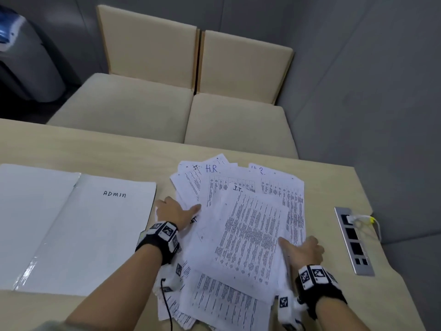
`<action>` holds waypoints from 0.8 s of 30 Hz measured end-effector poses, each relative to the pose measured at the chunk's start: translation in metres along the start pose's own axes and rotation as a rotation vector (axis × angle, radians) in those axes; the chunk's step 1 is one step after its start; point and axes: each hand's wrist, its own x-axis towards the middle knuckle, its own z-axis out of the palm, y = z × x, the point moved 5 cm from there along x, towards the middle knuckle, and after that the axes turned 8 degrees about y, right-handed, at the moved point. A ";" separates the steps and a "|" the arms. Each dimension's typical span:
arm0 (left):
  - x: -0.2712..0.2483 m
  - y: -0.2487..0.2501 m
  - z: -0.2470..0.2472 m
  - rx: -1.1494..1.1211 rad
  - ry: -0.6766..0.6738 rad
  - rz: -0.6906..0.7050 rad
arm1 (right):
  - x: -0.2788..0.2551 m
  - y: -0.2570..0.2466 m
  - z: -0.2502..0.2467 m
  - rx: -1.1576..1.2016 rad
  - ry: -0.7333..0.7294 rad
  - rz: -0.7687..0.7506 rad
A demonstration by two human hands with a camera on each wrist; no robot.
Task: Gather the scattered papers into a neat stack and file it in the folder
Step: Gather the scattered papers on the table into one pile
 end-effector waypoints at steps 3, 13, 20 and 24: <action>-0.004 0.012 0.016 0.093 -0.051 0.077 | 0.004 -0.008 0.010 0.124 -0.119 0.000; -0.004 0.017 0.011 0.020 -0.045 0.290 | 0.000 -0.002 0.049 0.331 -0.358 0.068; -0.009 0.002 0.013 -0.002 -0.218 0.153 | -0.012 -0.010 0.038 0.428 -0.298 0.135; -0.015 0.006 0.013 -0.151 -0.221 0.160 | -0.021 -0.012 0.041 0.514 -0.360 0.165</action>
